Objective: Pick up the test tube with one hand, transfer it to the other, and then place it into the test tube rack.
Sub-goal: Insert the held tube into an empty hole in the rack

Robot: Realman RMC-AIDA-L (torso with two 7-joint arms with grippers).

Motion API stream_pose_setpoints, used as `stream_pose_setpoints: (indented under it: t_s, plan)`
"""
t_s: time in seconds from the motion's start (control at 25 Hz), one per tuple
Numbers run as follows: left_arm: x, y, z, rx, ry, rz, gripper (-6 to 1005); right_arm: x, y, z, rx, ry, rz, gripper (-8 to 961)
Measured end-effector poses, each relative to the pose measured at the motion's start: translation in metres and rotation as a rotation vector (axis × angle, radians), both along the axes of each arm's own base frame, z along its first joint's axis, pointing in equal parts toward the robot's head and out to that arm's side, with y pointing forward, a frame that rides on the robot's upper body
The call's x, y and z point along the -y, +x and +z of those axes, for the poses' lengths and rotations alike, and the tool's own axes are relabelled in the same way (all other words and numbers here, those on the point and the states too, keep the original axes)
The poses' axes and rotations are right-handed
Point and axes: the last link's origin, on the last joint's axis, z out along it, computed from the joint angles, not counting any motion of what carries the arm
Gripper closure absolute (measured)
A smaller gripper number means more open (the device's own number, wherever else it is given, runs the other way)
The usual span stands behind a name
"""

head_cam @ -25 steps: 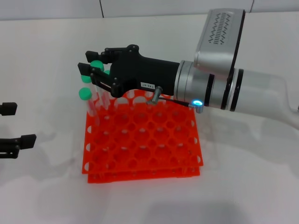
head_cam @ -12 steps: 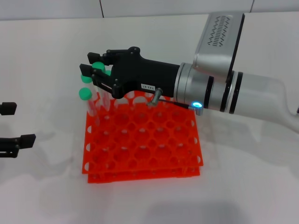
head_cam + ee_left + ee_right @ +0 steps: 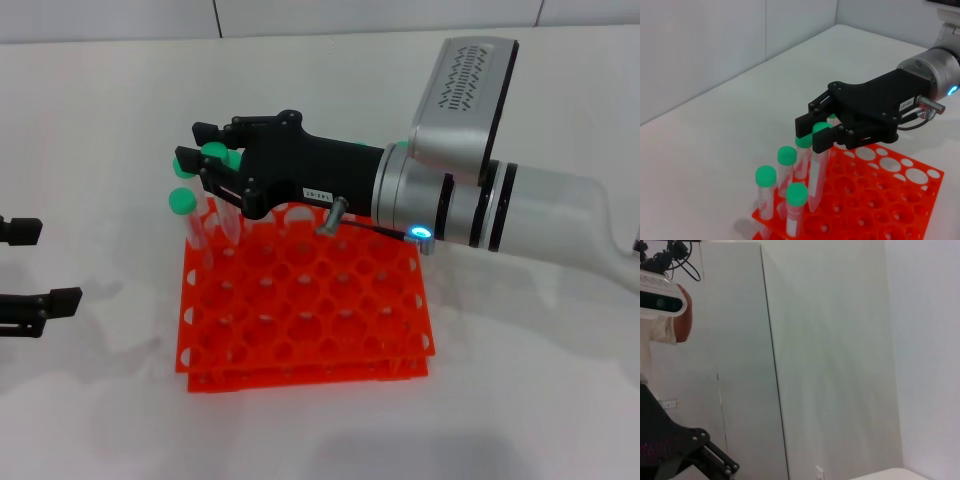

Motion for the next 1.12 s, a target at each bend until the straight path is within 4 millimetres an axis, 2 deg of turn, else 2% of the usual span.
stream_pose_setpoints:
  t_s: [1.12]
  plan:
    - [0.0005, 0.0003, -0.0058, -0.012, -0.028, -0.005, 111, 0.0036, 0.0059, -0.0021, 0.014, 0.029, 0.017, 686]
